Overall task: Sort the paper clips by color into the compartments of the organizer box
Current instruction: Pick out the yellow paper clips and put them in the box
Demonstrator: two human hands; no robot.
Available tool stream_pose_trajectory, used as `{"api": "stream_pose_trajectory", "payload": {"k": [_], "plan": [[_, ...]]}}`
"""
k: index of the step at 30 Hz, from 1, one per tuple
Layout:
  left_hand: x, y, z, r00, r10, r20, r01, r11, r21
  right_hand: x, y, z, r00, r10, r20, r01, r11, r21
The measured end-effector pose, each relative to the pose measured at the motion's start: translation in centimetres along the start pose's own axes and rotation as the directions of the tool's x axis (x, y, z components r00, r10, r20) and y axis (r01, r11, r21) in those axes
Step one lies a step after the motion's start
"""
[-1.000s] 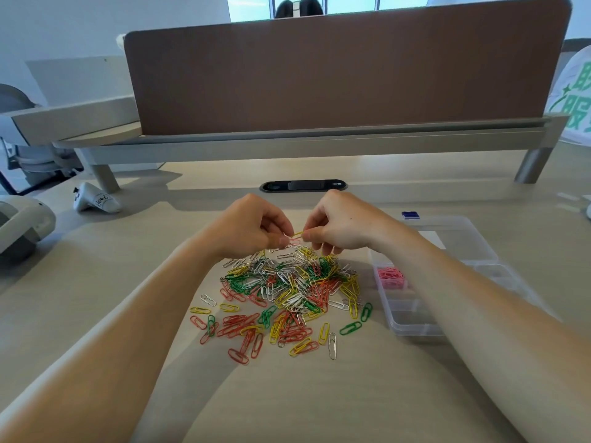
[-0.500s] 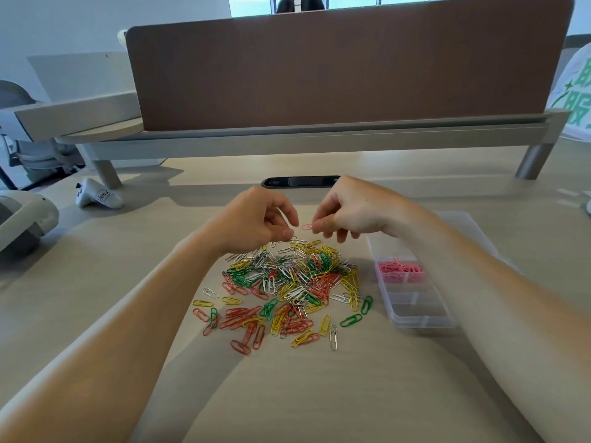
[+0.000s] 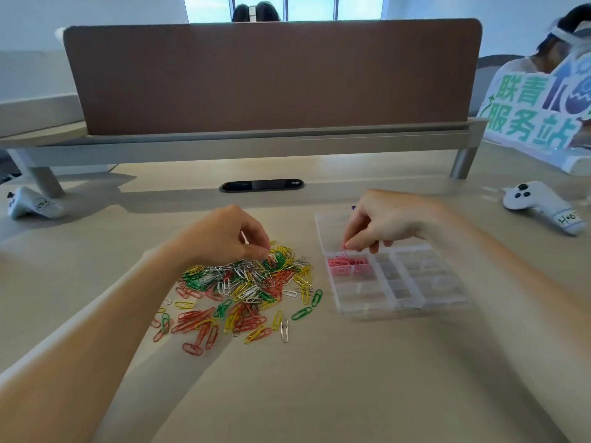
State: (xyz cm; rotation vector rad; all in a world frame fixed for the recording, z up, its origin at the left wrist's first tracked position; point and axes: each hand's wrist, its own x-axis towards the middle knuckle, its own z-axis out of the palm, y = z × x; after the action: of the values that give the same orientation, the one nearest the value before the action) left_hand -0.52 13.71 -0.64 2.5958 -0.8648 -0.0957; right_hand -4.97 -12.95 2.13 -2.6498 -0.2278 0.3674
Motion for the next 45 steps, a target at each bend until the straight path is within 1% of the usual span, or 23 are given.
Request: {"api": "stream_pose_trajectory", "payload": {"k": [2, 4, 6, 8, 10, 12, 14, 16, 17, 19, 21, 23, 28, 31, 37, 40, 42, 45], "plan": [[0.0, 0.2, 0.0, 1.000, 0.001, 0.006, -0.001, 1.000, -0.003, -0.3, 0.6, 0.1, 1.000, 0.001, -0.003, -0.001, 0.999, -0.032], [0.0, 0.6, 0.1, 1.000, 0.009, 0.016, -0.009, 1.000, -0.001, -0.5, 0.9, 0.4, 1.000, -0.006, -0.009, 0.005, 1.000, -0.028], [0.1, 1.0, 0.3, 0.999, 0.019, 0.028, -0.019, 1.000, 0.002, -0.4, 1.1, 0.8, 1.000, -0.016, 0.015, 0.016, 1.000, -0.011], [0.2, 1.4, 0.5, 0.999, 0.021, 0.044, -0.021, 1.000, 0.014, -0.3, 1.1, 1.0, 0.999, -0.021, 0.031, 0.021, 0.999, -0.028], [0.3, 1.8, 0.5, 0.998, 0.013, 0.062, -0.015, 1.000, 0.027, -0.1, 1.3, 1.0, 1.000, -0.015, 0.016, 0.015, 0.998, -0.053], [0.5, 2.1, 0.2, 0.997, -0.003, 0.073, 0.001, 1.000, 0.021, 0.0, 1.6, 1.0, 1.000, 0.003, -0.022, -0.004, 0.997, -0.071], [1.0, 2.4, -0.4, 0.997, -0.020, 0.079, 0.018, 1.000, 0.019, 0.1, 1.6, 0.9, 0.996, -0.010, -0.091, 0.001, 0.995, -0.102], [1.7, 2.9, -0.6, 0.996, -0.028, 0.088, 0.026, 0.999, 0.022, 0.4, 0.9, 0.7, 0.980, -0.078, -0.181, 0.059, 0.992, -0.111], [2.0, 3.3, -0.5, 0.995, -0.026, 0.098, 0.023, 0.999, 0.024, 0.5, 0.2, 0.6, 0.971, -0.126, -0.201, 0.106, 0.988, -0.110], [2.6, 3.9, 0.1, 0.992, -0.011, 0.128, 0.004, 0.999, 0.052, 0.8, -1.4, 0.9, 0.966, -0.208, -0.153, 0.190, 0.974, -0.124], [2.8, 4.0, 0.9, 0.987, -0.021, 0.159, 0.006, 0.996, 0.094, 1.5, -2.6, 1.9, 0.969, -0.237, -0.069, 0.225, 0.962, -0.155], [2.8, 3.5, 1.1, 0.985, -0.052, 0.165, 0.030, 0.991, 0.132, 2.3, -3.0, 2.8, 0.969, -0.247, -0.030, 0.236, 0.950, -0.204], [2.3, 2.3, 0.5, 0.976, -0.077, 0.205, 0.060, 0.994, 0.086, 2.7, -3.1, 3.9, 0.970, -0.242, -0.018, 0.232, 0.946, -0.227], [2.4, 2.5, 0.7, 0.979, -0.081, 0.189, 0.067, 0.995, 0.081, 2.6, -3.5, 4.3, 0.967, -0.255, 0.007, 0.248, 0.932, -0.265], [2.4, 2.9, 1.1, 0.976, -0.053, 0.212, 0.026, 0.991, 0.128, 2.6, -3.5, 4.6, 0.965, -0.262, -0.012, 0.247, 0.923, -0.296], [2.3, 2.9, 1.0, 0.983, -0.027, 0.180, 0.004, 0.991, 0.131, 2.4, -3.3, 4.2, 0.966, -0.257, -0.039, 0.237, 0.931, -0.276], [2.4, 2.9, 0.6, 0.989, -0.022, 0.146, 0.007, 0.994, 0.107, 2.2, -3.1, 3.8, 0.966, -0.250, -0.062, 0.228, 0.943, -0.242], [2.3, 2.8, 0.1, 0.991, -0.039, 0.129, 0.037, 0.999, 0.015, 2.2, -3.0, 3.4, 0.968, -0.241, -0.067, 0.222, 0.952, -0.211]]}}
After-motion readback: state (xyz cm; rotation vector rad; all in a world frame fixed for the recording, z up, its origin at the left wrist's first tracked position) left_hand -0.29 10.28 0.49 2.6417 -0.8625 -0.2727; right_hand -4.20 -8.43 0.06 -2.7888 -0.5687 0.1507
